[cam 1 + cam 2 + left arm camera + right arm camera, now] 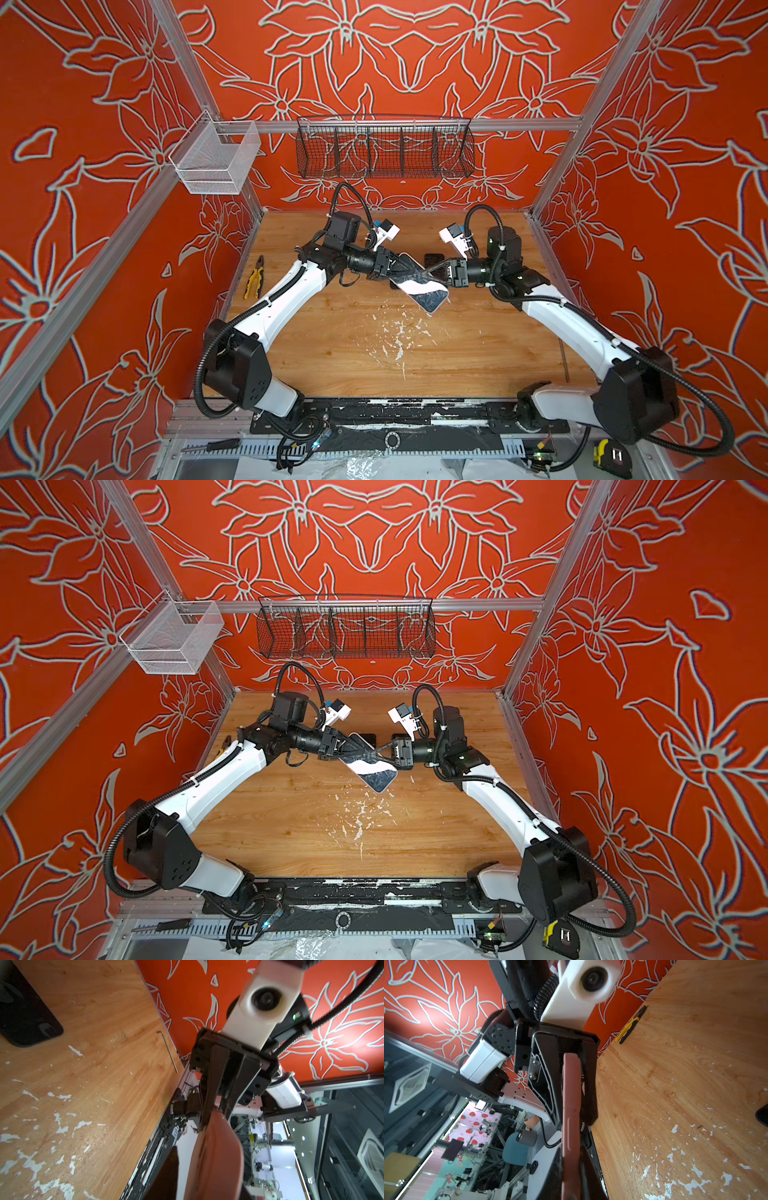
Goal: Put the phone into the phone case
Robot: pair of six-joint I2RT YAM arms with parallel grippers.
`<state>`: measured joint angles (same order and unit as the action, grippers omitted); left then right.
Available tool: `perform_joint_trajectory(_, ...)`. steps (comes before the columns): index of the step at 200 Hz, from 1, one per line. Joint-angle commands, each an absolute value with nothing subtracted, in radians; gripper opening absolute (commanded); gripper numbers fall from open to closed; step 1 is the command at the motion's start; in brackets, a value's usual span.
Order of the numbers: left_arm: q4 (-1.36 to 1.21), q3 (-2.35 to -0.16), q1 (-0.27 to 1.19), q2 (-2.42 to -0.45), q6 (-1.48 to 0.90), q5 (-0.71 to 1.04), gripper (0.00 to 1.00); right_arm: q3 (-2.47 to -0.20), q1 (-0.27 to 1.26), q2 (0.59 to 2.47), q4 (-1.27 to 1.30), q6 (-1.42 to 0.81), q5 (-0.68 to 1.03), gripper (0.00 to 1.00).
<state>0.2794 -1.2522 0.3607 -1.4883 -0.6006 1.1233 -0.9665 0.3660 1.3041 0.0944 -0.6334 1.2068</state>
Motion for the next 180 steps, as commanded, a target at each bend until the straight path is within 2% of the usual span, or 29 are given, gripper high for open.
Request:
perform_joint_trajectory(1,-0.074,-1.164,0.318,-1.432,-0.862,1.074,0.34,-0.946,0.371,1.317,0.204,-0.763,1.136,0.00)
perform_joint_trajectory(22,-0.249,-1.064,0.297,-1.404,-1.006,0.991,0.42,-0.915,0.371,1.326,0.321,-0.890,1.064,0.00)
perform_joint_trajectory(43,-0.284,-0.974,0.282,-1.340,-1.046,0.838,0.61,-0.876,0.375,1.337,0.452,-0.997,0.983,0.00)
perform_joint_trajectory(73,-0.051,-0.907,0.270,-1.164,-0.932,0.499,0.89,-0.877,0.424,1.349,0.386,-0.957,0.805,0.00)
perform_joint_trajectory(89,0.110,-0.890,0.270,-1.039,-0.871,0.266,1.00,-0.892,0.473,1.369,0.332,-0.911,0.670,0.00)
perform_joint_trajectory(106,0.266,-0.867,0.270,-0.894,-0.849,0.015,0.97,-0.897,0.526,1.426,0.354,-0.917,0.528,0.00)
perform_joint_trajectory(128,0.401,-0.840,0.270,-0.772,-0.826,-0.186,0.97,-0.945,0.594,1.540,0.387,-0.931,0.375,0.00)
perform_joint_trajectory(180,0.573,-0.841,0.270,-0.723,-0.734,-0.232,0.97,-1.150,0.694,1.861,0.469,-0.983,0.165,0.00)
